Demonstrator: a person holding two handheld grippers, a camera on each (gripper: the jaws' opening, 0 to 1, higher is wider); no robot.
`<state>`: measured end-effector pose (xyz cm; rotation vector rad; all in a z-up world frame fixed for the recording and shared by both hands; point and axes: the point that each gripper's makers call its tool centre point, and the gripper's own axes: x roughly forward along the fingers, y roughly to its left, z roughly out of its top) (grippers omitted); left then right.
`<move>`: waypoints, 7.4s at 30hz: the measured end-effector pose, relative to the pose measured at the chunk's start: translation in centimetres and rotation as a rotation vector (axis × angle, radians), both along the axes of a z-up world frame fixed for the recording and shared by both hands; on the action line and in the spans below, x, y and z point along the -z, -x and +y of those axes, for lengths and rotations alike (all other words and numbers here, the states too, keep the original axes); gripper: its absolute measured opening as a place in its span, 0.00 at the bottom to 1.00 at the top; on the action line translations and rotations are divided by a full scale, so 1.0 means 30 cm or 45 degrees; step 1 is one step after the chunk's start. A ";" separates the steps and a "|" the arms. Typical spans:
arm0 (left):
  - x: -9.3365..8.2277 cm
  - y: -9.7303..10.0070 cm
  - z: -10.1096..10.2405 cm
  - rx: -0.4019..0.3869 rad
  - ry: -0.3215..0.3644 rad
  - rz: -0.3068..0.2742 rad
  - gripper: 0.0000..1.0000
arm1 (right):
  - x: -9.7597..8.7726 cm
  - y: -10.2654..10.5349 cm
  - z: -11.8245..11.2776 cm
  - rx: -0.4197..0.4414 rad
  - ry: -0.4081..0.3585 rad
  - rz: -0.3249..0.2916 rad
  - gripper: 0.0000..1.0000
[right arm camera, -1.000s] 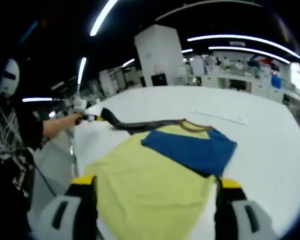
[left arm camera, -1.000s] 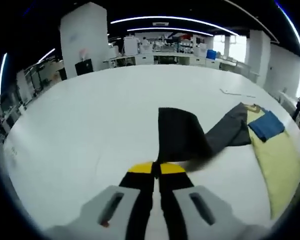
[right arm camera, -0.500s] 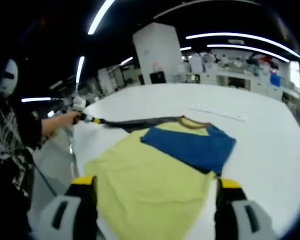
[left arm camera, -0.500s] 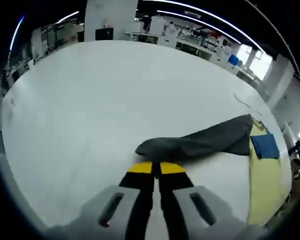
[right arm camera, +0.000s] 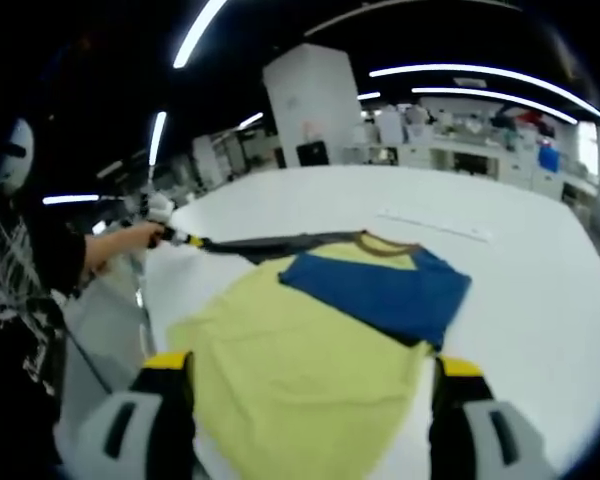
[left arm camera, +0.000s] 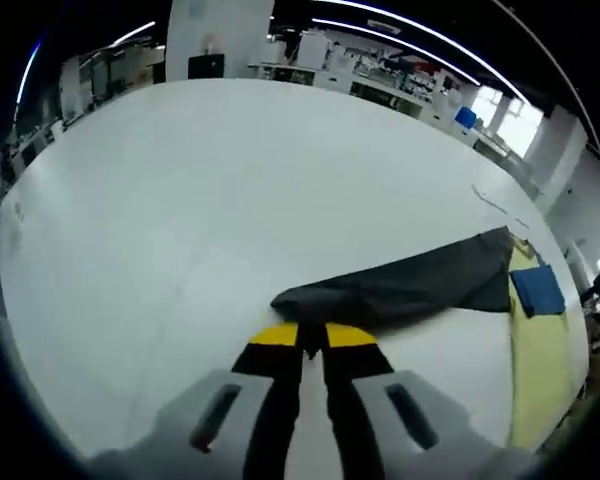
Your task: Fold the garment on the visible template until the final outline fits inside the template.
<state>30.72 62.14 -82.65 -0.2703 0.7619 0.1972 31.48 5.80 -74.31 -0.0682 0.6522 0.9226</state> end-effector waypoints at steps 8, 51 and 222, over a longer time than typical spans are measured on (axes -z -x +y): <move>0.023 0.047 -0.011 0.041 -0.074 0.033 0.26 | 0.006 0.004 -0.004 0.019 0.000 0.006 0.99; -0.151 0.032 -0.026 -0.177 0.219 -0.198 0.00 | 0.002 0.013 -0.028 0.063 0.005 -0.006 0.99; -0.267 -0.553 -1.374 0.609 0.432 -0.371 0.00 | 0.131 0.136 -0.055 0.086 0.060 0.064 0.99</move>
